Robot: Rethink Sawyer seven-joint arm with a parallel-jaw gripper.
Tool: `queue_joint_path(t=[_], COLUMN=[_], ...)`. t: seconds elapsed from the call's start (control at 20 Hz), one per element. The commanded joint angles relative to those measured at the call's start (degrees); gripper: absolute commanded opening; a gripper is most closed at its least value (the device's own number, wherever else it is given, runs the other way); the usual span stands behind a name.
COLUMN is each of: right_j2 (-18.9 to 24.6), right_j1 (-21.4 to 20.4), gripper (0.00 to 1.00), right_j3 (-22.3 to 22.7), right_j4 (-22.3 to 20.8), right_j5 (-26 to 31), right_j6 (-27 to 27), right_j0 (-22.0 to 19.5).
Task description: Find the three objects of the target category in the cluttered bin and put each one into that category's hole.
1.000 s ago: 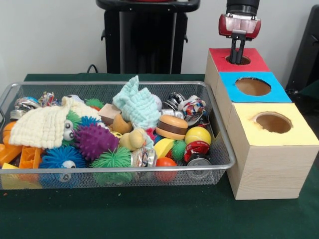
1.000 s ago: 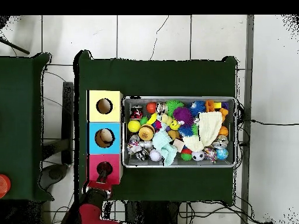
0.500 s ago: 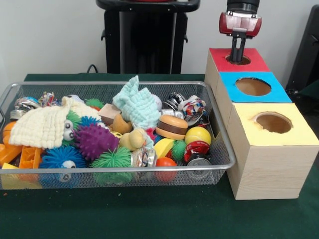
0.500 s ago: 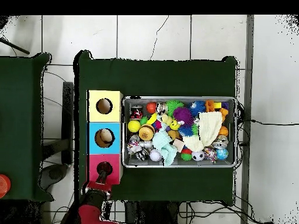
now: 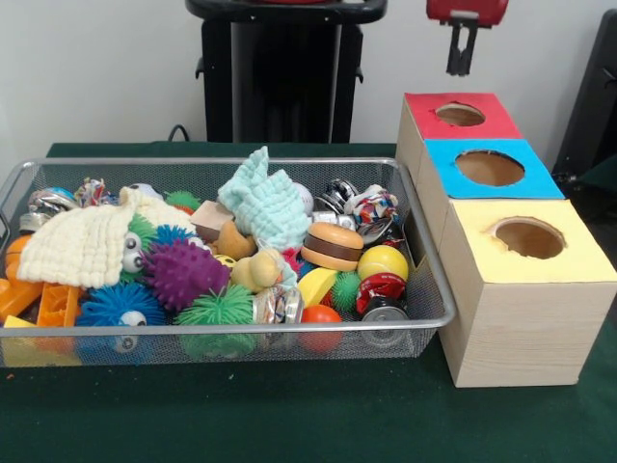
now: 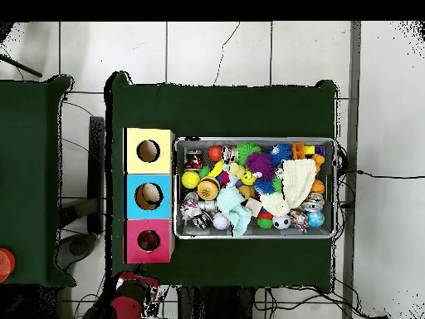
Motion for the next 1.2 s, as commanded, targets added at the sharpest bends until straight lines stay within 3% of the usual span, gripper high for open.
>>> queue_joint_path(t=[0.05,0.25,0.45,0.55,0.75,0.95,1.2], right_j2=[4.8,10.5,17.0,15.0,12.7,10.2,11.3], right_j1=[-11.3,-11.7,-6.8,-2.7,2.3,4.1,5.4], gripper=[0.0,0.0,0.0,0.0,0.0,0.0,0.0], right_j3=[-5.6,-4.5,-5.3,-8.5,-12.5,-15.3,-17.7], right_j4=[-4.3,-6.8,-16.4,-21.3,-25.2,-27.7,-30.2], right_j5=[16.9,16.0,7.0,3.2,0.0,0.2,2.0], right_j6=[-1.1,-5.5,-6.2,-4.8,-1.9,-1.4,-1.3], right_j0=[-6.7,-14.5,-23.2,-22.4,-20.8,-19.5,-21.9])
